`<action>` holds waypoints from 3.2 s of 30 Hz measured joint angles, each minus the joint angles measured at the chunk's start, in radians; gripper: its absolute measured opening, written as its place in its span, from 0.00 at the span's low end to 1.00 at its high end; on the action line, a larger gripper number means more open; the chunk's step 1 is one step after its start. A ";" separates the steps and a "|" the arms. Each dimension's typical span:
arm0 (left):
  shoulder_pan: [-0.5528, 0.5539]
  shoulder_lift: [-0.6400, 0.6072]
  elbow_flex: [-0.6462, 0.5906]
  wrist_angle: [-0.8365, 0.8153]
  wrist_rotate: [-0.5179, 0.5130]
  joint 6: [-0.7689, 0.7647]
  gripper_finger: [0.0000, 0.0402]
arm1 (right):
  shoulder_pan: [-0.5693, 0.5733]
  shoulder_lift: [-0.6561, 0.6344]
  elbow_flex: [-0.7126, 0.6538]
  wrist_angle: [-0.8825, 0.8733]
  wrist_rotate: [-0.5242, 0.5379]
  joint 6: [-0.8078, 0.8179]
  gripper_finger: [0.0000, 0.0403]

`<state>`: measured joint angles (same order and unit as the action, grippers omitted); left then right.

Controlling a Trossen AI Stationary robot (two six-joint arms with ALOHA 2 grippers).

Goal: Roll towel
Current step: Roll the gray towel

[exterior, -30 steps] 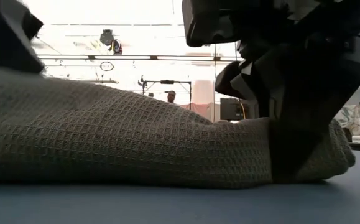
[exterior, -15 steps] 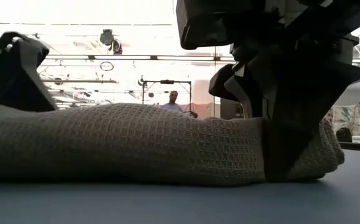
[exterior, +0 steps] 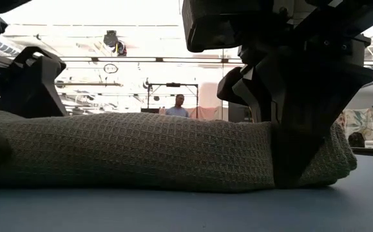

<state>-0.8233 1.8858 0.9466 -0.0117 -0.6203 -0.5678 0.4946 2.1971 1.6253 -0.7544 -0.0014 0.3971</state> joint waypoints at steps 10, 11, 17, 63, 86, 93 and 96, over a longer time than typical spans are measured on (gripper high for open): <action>0.031 -0.001 0.000 -0.014 0.177 -0.079 0.37 | 0.002 -0.021 -0.003 -0.002 -0.041 -0.022 0.09; 0.028 -0.002 0.000 -0.016 0.201 -0.079 0.26 | 0.002 -0.027 -0.003 -0.001 -0.048 -0.022 0.09; 0.019 -0.016 0.001 -0.016 0.353 -0.055 0.10 | -0.009 -0.052 -0.002 0.086 -0.288 -0.061 0.09; 0.241 -0.016 -0.002 0.028 0.824 -0.290 0.10 | 0.347 -0.041 0.000 0.172 0.578 0.072 0.67; 0.234 -0.017 -0.002 0.027 0.773 -0.238 0.11 | 0.170 0.007 0.000 0.071 0.298 0.076 0.34; 0.210 -0.018 -0.001 0.018 0.614 -0.212 0.21 | 0.069 0.003 0.002 0.072 0.064 0.059 0.17; 0.188 -0.018 0.000 0.008 0.591 -0.201 0.33 | 0.034 0.002 0.002 0.072 -0.030 0.018 0.05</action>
<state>-0.6350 1.8682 0.9470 -0.0033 -0.0291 -0.7685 0.5290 2.1992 1.6272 -0.6827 -0.0310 0.4149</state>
